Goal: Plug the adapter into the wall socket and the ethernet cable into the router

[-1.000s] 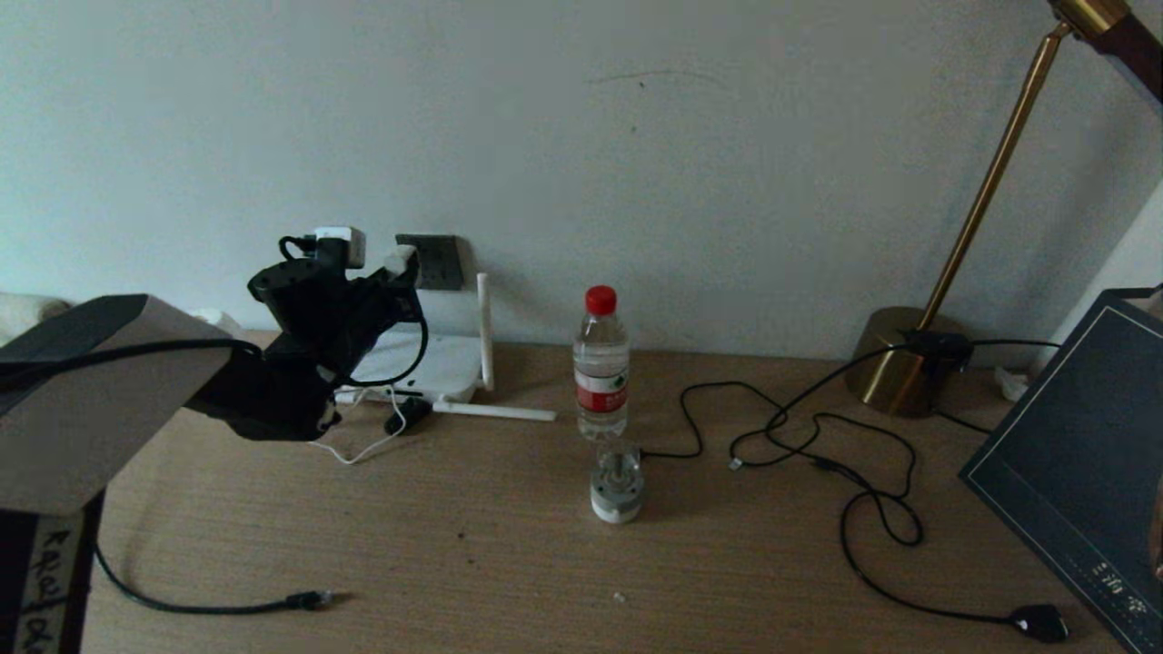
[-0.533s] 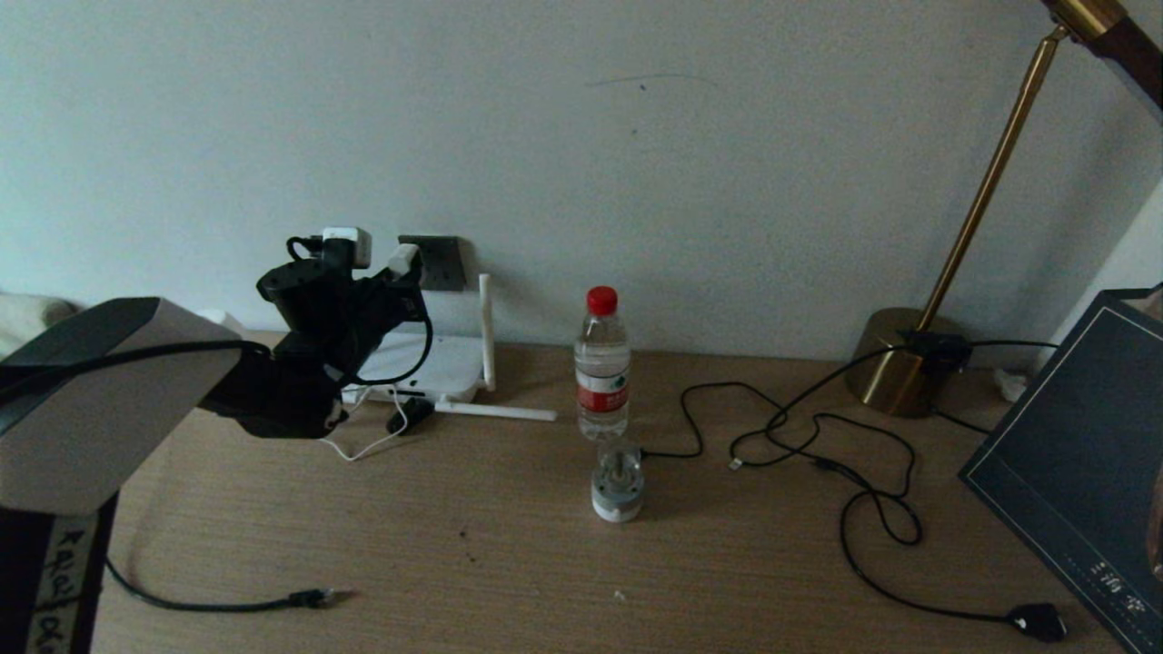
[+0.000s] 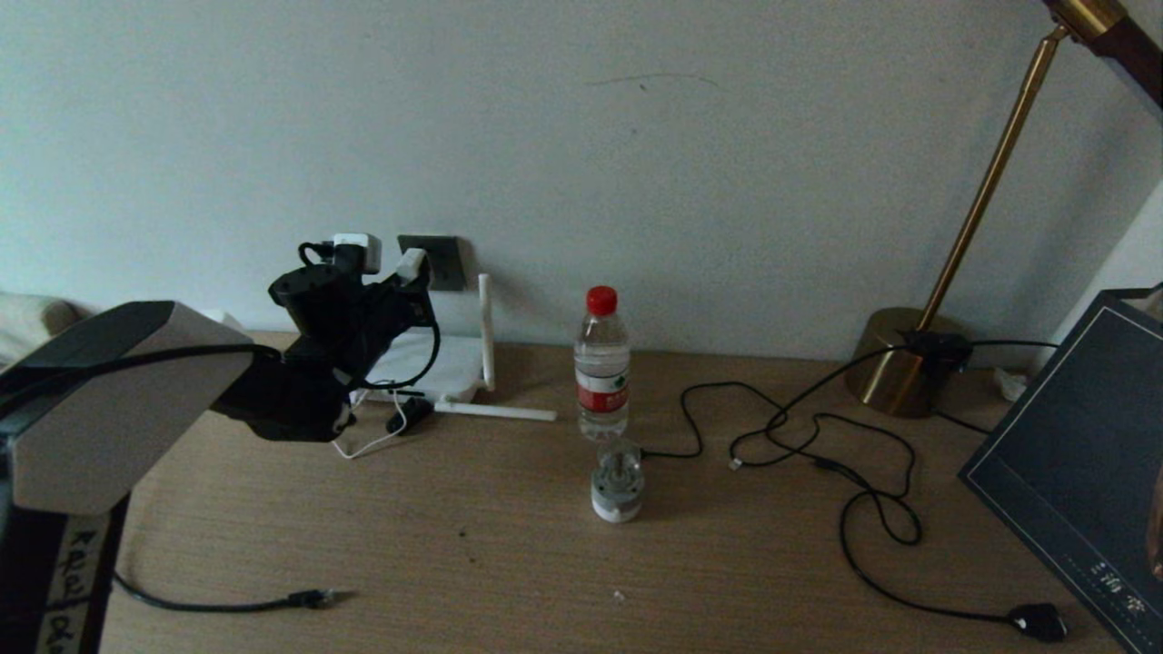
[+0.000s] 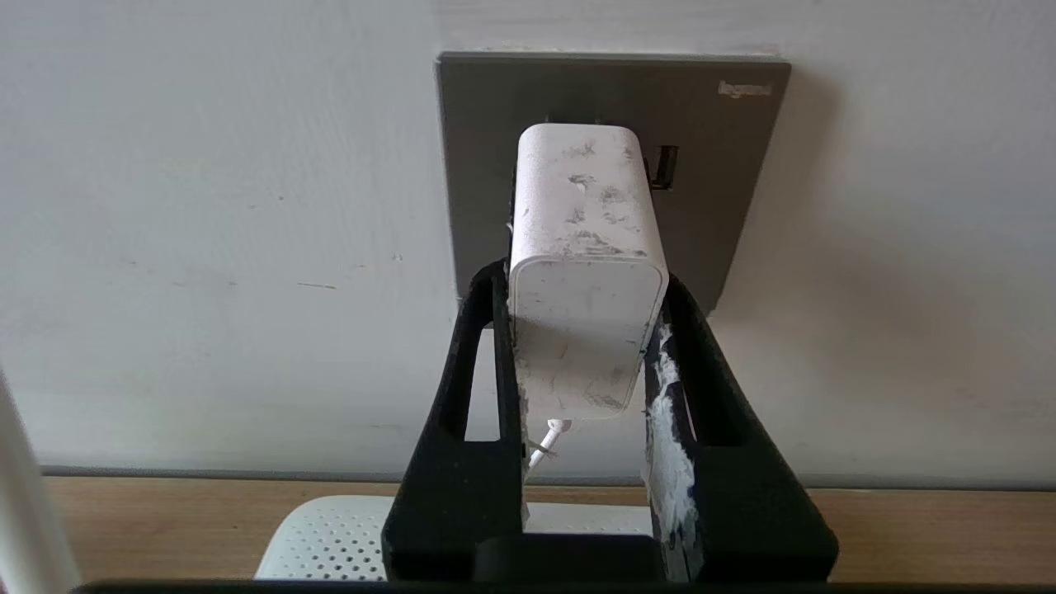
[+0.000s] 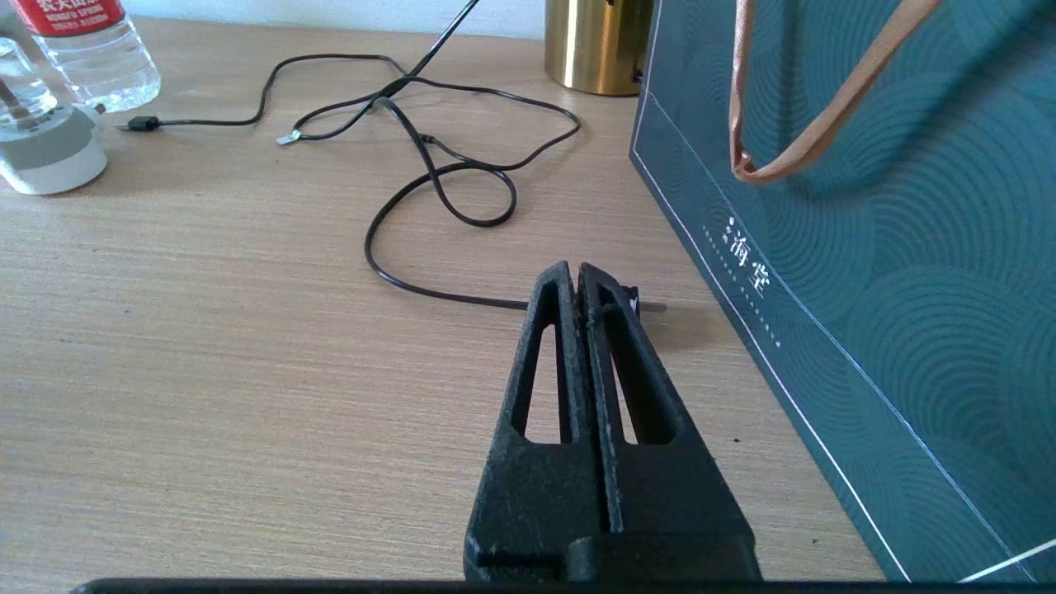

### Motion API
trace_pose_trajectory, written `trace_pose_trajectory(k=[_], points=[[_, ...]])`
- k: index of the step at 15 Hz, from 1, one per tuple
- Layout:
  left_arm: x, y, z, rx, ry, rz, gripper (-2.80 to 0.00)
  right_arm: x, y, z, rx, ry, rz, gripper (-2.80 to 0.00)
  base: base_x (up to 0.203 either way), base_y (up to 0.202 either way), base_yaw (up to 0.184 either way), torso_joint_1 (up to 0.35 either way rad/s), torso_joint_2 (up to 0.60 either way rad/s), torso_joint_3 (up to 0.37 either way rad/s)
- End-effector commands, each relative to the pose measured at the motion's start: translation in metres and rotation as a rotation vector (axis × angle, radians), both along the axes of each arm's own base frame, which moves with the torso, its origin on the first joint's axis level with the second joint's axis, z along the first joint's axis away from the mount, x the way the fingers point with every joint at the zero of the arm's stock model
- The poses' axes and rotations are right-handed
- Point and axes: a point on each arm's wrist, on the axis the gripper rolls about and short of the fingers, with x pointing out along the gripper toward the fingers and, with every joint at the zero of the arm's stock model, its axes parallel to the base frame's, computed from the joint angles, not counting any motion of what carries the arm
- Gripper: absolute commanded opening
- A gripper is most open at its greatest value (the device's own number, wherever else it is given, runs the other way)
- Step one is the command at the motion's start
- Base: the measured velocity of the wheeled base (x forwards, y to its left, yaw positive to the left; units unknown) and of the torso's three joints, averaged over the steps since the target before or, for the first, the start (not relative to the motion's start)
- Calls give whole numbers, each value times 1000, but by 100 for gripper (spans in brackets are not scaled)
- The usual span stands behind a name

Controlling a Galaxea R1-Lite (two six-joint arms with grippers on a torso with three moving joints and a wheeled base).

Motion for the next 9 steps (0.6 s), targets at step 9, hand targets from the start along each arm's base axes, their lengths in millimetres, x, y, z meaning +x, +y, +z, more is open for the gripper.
trace_pose_trajectory(k=[9], points=[[0, 5, -1, -1, -1, 15, -280, 0, 0, 0, 0, 1, 0, -280, 0, 0, 0, 0, 0, 0]])
